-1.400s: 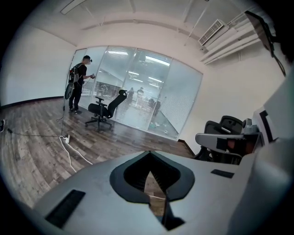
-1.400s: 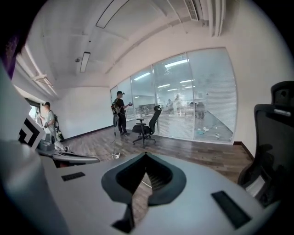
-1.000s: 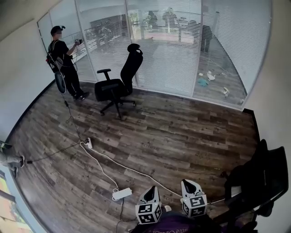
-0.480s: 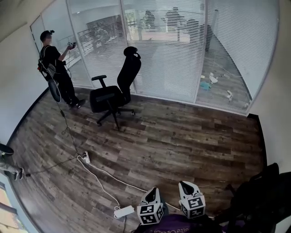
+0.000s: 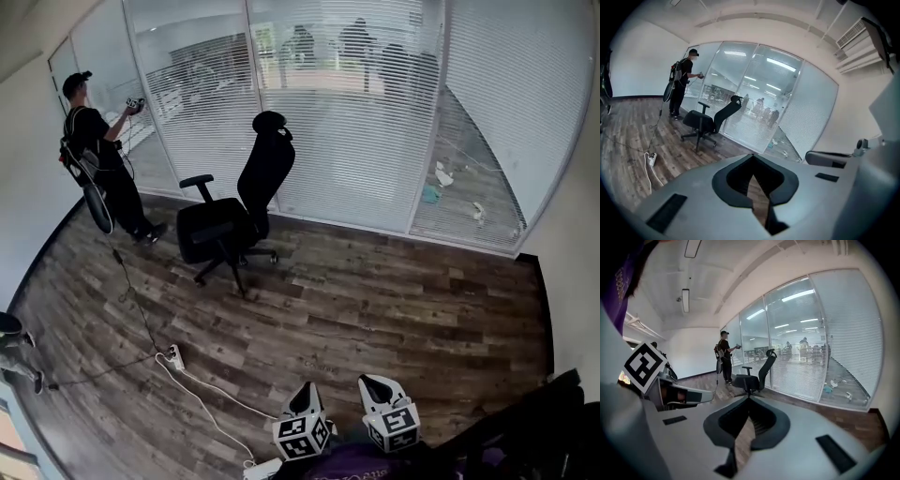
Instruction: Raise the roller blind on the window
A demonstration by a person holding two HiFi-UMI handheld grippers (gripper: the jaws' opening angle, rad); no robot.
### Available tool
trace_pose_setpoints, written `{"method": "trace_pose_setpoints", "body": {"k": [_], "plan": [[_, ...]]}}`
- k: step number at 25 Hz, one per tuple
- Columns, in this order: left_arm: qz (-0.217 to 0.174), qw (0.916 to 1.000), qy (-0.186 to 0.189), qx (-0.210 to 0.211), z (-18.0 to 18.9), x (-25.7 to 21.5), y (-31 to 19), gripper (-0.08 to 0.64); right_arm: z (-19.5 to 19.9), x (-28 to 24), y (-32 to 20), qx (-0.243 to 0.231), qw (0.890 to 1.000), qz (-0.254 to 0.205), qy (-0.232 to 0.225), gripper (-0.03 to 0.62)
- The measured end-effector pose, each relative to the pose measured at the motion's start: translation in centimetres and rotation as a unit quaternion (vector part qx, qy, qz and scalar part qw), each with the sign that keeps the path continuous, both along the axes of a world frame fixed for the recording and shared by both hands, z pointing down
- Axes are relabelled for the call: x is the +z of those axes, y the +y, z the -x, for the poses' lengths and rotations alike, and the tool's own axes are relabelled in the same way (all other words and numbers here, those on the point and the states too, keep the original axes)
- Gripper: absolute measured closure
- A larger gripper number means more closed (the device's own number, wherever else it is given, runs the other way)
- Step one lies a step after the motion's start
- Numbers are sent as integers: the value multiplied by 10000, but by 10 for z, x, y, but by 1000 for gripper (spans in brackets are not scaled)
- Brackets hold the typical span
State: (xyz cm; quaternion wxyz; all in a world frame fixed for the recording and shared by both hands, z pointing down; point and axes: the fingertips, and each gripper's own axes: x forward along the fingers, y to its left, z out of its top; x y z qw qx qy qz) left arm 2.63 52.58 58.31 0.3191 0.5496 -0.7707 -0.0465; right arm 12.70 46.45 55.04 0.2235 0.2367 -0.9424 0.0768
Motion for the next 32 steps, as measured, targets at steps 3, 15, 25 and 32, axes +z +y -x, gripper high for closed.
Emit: {"method": "trace_pose_setpoints", "body": {"k": [3,15,25,32], "plan": [[-11,9996,104,262,-1,5,-29,560,13,8,-25,179,9998,86,43,597],[241,9996,-16,122,80,21,-196,560,86,14,-212,232,9996,123,-45,597],[-33,9988,-258,412,115,-13,-398,560,114,-17,-418,399,9987,-296,-120,596],[221,9970,-104,735,115,2,-460,560,115,0,-480,653,9978,26,-148,596]]}}
